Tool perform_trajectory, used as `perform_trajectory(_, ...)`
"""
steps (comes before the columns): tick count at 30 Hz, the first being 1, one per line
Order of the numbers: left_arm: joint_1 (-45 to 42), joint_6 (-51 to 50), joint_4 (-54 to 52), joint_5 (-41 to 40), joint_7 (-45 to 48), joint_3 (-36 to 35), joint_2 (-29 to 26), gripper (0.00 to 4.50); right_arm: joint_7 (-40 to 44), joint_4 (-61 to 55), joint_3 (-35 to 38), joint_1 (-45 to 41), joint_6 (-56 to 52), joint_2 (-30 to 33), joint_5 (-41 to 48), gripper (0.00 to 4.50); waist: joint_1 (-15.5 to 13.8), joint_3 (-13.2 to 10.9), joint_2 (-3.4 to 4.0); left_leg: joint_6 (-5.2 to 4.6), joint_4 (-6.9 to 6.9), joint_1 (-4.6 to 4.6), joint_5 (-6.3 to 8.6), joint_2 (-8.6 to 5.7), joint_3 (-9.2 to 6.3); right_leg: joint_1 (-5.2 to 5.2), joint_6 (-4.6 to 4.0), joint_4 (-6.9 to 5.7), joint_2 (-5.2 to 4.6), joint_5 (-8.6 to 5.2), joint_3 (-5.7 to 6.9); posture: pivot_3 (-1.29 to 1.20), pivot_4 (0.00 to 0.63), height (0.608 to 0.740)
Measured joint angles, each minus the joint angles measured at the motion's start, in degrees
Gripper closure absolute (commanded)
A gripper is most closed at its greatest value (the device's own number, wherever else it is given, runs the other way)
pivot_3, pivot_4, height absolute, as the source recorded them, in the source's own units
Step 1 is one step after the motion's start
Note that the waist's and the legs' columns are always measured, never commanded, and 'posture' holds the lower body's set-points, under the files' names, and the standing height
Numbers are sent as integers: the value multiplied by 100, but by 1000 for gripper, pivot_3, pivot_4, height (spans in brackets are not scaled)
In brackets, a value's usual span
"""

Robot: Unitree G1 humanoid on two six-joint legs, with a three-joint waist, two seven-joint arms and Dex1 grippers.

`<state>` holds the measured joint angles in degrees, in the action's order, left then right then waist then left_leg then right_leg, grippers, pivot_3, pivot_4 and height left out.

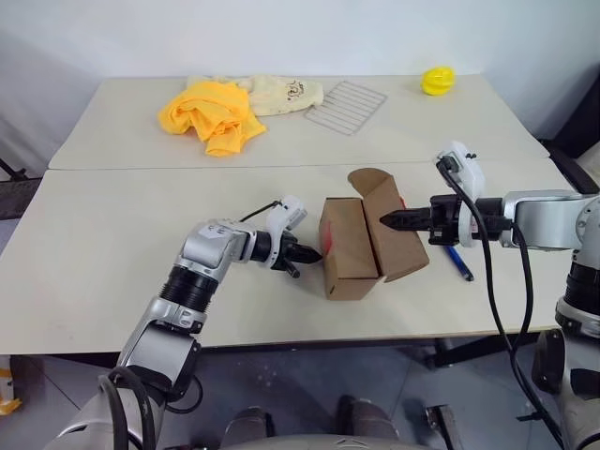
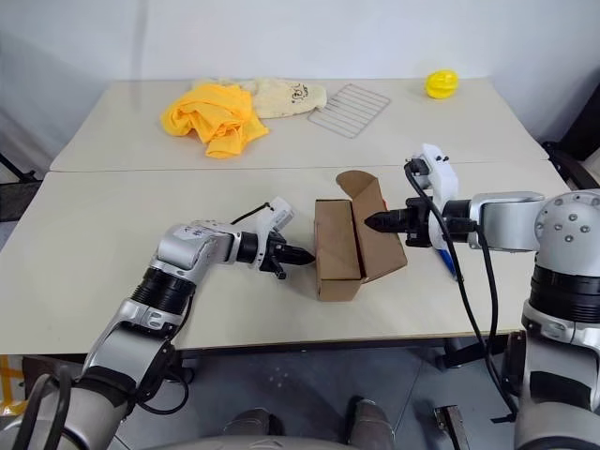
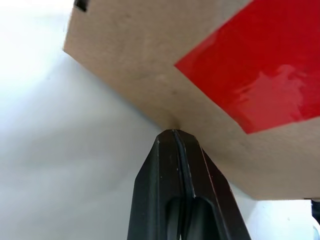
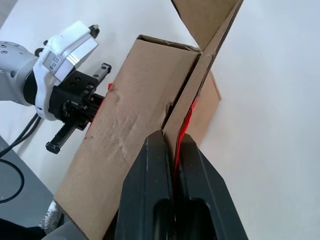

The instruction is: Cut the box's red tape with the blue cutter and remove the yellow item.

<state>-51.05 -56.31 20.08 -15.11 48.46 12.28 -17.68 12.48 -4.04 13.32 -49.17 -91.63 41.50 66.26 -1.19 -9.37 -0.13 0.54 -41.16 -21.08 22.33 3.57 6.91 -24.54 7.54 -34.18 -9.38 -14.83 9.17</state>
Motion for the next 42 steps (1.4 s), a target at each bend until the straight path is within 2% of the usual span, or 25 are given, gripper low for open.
perform_trajectory(6, -177, 52, 283, -111, -12, -470, -228, 4500, -67, 10, -181, -83, 24, 141, 10, 4436, 59, 0, 0, 0, 4, 1, 0, 1, 0, -2, 0, 0, 0, 0, 0, 0, 150, 740)
perform_trajectory(10, -601, 12, 498, -502, 91, -1140, -321, 4500, -42, 35, -307, -193, 4, 180, -118, 4436, 102, -1, -1, 0, 5, -5, 0, 0, 0, -4, 0, 4, 0, 0, 1, 0, 150, 740)
perform_trajectory(13, -1060, -72, 489, -863, 172, -1535, -271, 4500, 3, 81, -387, -235, -8, 183, -213, 4436, 114, -1, -1, 0, 9, -4, 0, 0, 0, -3, 1, 8, 0, 0, 2, 0, 150, 740)
perform_trajectory(16, -1313, -259, 263, -1190, 208, -1635, -53, 4500, 63, 127, -425, -253, -32, 182, -253, 4436, 124, -1, -1, 0, 13, -3, 0, 0, 1, -3, 2, 10, 0, 1, 2, 0, 150, 740)
perform_trajectory(20, -1296, -739, -273, -1550, 299, -1407, 232, 4500, 101, 128, -466, -253, -57, 177, -323, 4436, 140, -3, 1, 0, 14, -5, 0, 0, 4, -7, 2, 10, 0, 1, 1, 0, 150, 740)
perform_trajectory(25, -949, -970, -890, -1672, 446, -753, 206, 4500, 112, 123, -481, -253, -57, 146, -407, 4436, 141, -4, 4, 0, 13, -1, 0, 0, 5, -7, 2, 8, 0, 1, -2, 0, 150, 740)
perform_trajectory(28, -641, -888, -959, -1570, 509, -318, -16, 4500, 112, 102, -481, -249, -58, 129, -413, 4436, 142, -5, 5, 0, 13, -2, 0, 0, 5, -8, 2, 7, 0, 1, -3, 0, 150, 740)
perform_trajectory(34, -445, -672, -1181, -1338, 668, 62, -607, 4500, 113, -63, -479, -194, -58, 194, -360, 4436, 113, -4, 6, 0, 11, -3, 0, -1, 4, -7, 2, 9, 0, 1, -3, 0, 150, 740)
perform_trajectory(42, -243, -626, -1607, -1323, 866, 222, -1133, 4500, 118, -223, -396, 200, -56, 578, -223, 4436, 125, -4, 6, 0, 13, 0, 0, 0, 5, -7, 2, 8, 0, 1, -4, 0, 150, 740)
